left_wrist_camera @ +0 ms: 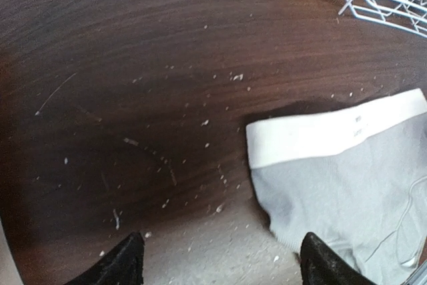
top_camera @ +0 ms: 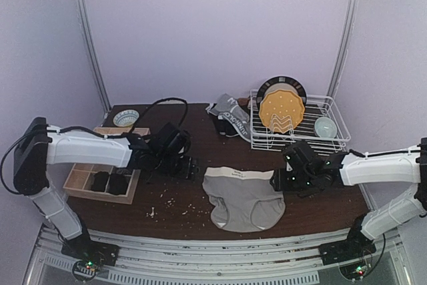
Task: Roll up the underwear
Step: Adjust the underwear at the center of the board, then pick up the underwear from the center of the board.
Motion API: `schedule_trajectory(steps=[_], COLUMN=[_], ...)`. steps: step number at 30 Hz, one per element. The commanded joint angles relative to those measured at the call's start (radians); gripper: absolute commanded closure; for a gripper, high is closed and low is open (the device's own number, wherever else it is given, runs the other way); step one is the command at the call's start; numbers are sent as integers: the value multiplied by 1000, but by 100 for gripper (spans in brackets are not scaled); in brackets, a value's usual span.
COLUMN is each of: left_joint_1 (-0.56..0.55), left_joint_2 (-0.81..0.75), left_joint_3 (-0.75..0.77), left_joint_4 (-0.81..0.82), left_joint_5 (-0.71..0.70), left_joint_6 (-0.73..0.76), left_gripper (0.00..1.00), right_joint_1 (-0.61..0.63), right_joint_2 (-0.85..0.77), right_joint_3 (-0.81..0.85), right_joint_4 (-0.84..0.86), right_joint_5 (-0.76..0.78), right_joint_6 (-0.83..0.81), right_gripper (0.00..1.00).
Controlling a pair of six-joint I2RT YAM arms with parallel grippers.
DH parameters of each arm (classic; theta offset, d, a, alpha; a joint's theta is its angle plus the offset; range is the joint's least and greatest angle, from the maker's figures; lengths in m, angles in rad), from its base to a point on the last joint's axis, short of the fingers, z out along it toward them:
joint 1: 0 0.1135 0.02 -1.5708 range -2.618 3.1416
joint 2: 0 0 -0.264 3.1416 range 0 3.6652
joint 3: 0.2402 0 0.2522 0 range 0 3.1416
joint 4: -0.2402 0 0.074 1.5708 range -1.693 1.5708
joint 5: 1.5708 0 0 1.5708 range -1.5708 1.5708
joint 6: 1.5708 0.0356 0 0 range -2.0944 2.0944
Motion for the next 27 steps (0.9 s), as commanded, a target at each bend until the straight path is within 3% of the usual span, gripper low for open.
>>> schedule_trajectory(steps=[1,7,13,15,18,22,27], left_joint_1=[49,63,66,67,69,82,149], left_joint_2=[100,145,136,138,141,116,77], left_joint_3=[105,132,91,80,69,30,-67], left_joint_4=[90,94,97,105,111,135,305], left_joint_5=[101,124,115,118,119,107,281], left_joint_6=[16,3,-8,-11,-19,-32,-45], left_gripper=[23,24,25,25,25,27,25], right_joint_1=[-32,-110,-139,-139,-140,-111,-44], right_joint_2=[-11,109,215,252,286,220,33], right_joint_3=[9,34,54,68,66,-4,-139], right_joint_4=[-18,94,181,188,208,256,290], right_joint_5=[66,40,24,9,-22,-42,-115], right_joint_6=[-10,27,44,45,42,9,-90], right_gripper=[42,43,53,60,81,100,100])
